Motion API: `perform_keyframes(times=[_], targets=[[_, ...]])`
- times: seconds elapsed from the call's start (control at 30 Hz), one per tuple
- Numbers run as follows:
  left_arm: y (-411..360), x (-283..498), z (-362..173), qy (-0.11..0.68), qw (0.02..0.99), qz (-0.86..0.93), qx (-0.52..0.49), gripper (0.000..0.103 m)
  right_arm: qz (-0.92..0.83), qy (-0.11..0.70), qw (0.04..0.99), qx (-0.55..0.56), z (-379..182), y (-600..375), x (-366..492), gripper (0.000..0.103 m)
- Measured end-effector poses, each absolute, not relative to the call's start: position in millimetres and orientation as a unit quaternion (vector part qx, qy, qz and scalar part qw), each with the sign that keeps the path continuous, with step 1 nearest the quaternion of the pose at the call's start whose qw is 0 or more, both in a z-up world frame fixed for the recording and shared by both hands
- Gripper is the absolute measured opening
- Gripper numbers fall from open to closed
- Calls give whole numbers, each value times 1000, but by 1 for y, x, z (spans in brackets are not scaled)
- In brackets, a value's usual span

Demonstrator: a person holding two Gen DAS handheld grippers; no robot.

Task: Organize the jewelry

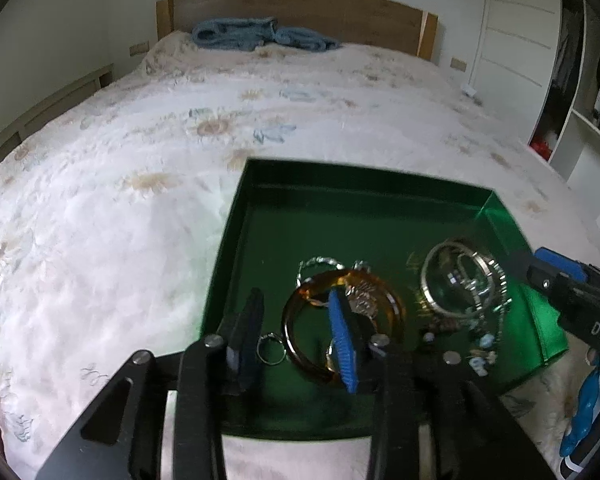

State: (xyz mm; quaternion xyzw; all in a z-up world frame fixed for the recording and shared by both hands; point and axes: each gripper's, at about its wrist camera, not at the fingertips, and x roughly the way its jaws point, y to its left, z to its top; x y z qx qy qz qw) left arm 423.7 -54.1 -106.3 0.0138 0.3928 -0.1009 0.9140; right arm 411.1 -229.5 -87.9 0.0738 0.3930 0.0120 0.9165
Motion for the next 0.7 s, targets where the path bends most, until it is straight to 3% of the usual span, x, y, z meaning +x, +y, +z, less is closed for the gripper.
perform_keyframes(times=[0.37, 0.7], targets=[[-49, 358, -61, 297, 951, -74, 49, 33, 12, 343, 937, 58, -41, -220, 354, 84], [-32, 304, -46, 293, 951, -81, 58, 33, 15, 314, 948, 38, -16, -205, 287, 93]])
